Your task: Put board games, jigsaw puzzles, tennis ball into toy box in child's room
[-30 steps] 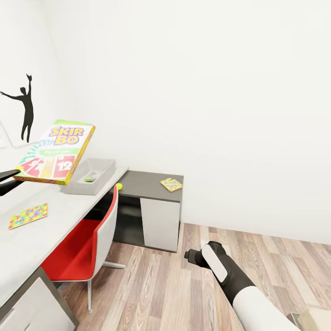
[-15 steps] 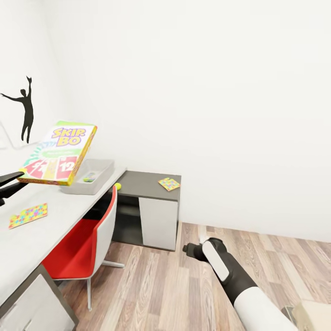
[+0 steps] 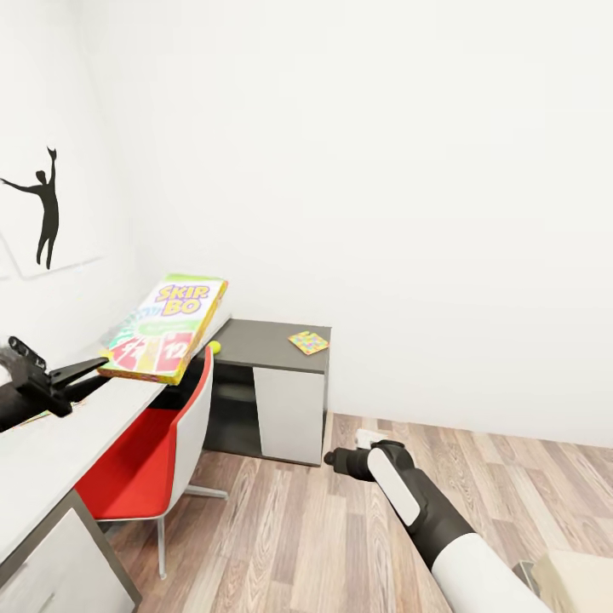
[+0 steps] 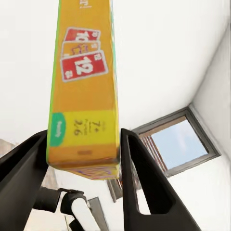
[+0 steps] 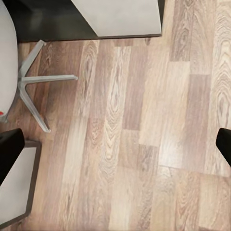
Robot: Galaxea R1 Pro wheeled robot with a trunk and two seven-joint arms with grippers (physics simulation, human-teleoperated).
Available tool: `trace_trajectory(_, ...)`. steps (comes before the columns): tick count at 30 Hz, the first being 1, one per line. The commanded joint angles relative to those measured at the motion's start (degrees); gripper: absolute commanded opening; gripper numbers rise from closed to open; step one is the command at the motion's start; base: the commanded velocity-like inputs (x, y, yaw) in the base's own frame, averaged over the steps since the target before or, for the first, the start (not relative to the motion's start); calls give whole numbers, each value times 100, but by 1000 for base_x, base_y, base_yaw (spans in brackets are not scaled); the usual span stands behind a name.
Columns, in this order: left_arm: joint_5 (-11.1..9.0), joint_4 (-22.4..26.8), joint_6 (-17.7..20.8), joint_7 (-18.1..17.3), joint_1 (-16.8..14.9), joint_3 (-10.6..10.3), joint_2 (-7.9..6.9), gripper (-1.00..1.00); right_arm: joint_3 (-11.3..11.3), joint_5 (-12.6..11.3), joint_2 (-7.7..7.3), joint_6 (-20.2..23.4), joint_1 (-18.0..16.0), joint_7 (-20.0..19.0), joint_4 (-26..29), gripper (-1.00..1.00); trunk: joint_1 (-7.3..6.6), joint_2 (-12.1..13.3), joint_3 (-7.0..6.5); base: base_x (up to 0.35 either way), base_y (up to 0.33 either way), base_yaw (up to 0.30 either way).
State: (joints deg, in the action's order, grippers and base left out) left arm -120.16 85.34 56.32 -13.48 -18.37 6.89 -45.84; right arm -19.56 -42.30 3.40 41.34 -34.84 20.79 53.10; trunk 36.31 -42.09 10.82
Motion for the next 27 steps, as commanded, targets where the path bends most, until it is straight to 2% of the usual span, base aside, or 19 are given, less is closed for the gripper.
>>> trace_trajectory(1, -31, -1, -48, 107, -8, -36, 1, -100, -14, -60, 0, 6, -5, 58, 7, 100, 1, -8, 9, 0, 0, 0)
trace_trajectory(4, -27, 0, -271, 512, -8, -87, 16, -100, -19, -60, 5, 6, -5, 57, 7, 100, 1, -8, 8, 0, 0, 0)
trace_trajectory(6, -21, 0, -456, 747, -8, -199, 126, -100, -20, -60, 7, 6, -5, 57, 7, 100, 1, -8, 8, 0, 0, 0)
trace_trajectory(8, 30, 0, -551, 879, -10, -318, 335, -100, -21, -60, 5, 4, -5, 56, 4, 100, 1, -8, 8, 0, 0, 0)
trace_trajectory(10, 223, 0, -595, 963, -38, -365, 498, -100, -21, -57, 1, 4, -5, 56, 3, 100, 1, -8, 8, 0, 0, 0)
trace_trajectory(11, 343, 0, -608, 988, -95, -377, 542, -100, -21, -56, -2, 5, -5, 56, 4, 100, 1, -8, 8, 0, 0, 0)
trace_trajectory(13, 455, 0, -621, 1009, -242, -388, 580, -100, -21, -58, -5, 5, -5, 56, 2, 100, 1, -8, 8, 0, 0, 0)
trace_trajectory(19, 587, -3, -629, 1052, -1131, -418, 772, -100, -21, -53, -14, 6, -5, 56, 1, 100, 1, -8, 8, 0, 0, 0)
trace_trajectory(22, 624, -16, -624, 1128, -1795, -465, 821, -100, -21, -54, -14, 6, -5, 56, 0, 100, 1, -8, 8, 0, 0, 0)
trace_trajectory(24, 628, -28, -624, 1559, -2320, -539, 895, -100, -21, -54, -15, 6, -5, 56, -1, 100, 1, -8, 8, 0, 0, 0)
trace_trajectory(25, 624, -37, -624, 1812, -2529, -563, 991, -100, -21, -54, -15, 6, -5, 56, -1, 100, 1, -8, 8, 0, 0, 0)
trace_trajectory(27, 623, -51, -599, 2329, -2924, -591, 1342, -100, -21, -52, -16, 6, -5, 56, -1, 100, 1, -8, 8, 0, 0, 0)
